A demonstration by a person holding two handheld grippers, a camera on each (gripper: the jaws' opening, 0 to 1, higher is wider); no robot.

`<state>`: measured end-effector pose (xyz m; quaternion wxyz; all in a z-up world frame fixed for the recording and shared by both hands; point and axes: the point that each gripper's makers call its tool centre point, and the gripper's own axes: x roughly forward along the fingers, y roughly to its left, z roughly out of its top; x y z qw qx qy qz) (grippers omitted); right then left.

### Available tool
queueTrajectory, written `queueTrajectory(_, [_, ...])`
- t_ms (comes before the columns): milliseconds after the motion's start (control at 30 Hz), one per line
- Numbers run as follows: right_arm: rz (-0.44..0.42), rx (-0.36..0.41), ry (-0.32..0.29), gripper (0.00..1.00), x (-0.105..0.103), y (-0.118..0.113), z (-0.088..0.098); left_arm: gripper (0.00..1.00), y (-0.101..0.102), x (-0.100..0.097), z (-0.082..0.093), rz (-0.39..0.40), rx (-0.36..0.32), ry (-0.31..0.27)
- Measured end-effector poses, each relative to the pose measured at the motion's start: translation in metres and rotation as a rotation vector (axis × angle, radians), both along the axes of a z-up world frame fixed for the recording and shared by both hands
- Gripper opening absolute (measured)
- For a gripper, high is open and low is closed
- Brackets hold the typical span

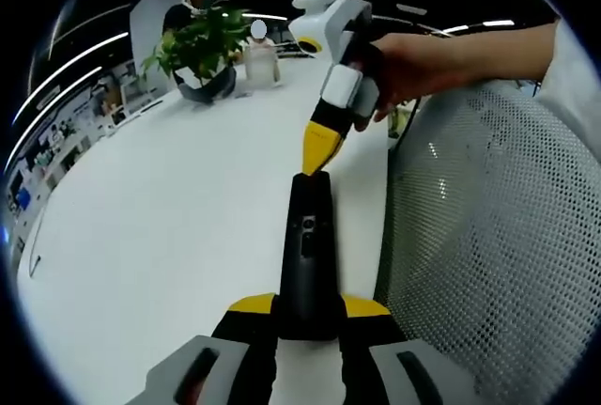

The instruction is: Press the specified remote control buttons in sequence, fully releasing each button before pressing the next.

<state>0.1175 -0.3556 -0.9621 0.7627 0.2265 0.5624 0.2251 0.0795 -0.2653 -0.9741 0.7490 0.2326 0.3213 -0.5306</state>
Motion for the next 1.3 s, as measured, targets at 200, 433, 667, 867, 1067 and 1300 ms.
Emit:
queueTrajectory(200, [-0.005, -0.023, -0.023, 0.0, 0.0, 0.0, -0.001, 0.24, 0.0, 0.0, 0.0, 0.012, -0.001, 0.012])
queueTrajectory(433, [-0.025, -0.007, -0.019, 0.0, 0.002, -0.001, -0.002, 0.23, 0.0, 0.0, 0.0, 0.013, -0.003, 0.015])
queueTrajectory(667, [-0.013, -0.012, -0.022, 0.0, 0.001, 0.0, -0.001, 0.24, 0.0, 0.0, 0.0, 0.018, -0.006, 0.007])
queueTrajectory(867, [0.018, -0.041, -0.045, 0.0, 0.0, 0.002, 0.001, 0.24, 0.0, 0.001, 0.0, 0.027, -0.011, 0.008])
queueTrajectory(1067, [0.025, -0.019, -0.05, 0.0, 0.002, 0.004, 0.002, 0.24, 0.0, 0.001, 0.0, 0.029, -0.014, 0.007])
queueTrajectory(1300, [0.008, 0.042, -0.033, 0.0, 0.002, 0.009, 0.006, 0.24, 0.0, 0.001, 0.0, 0.028, -0.014, 0.006])
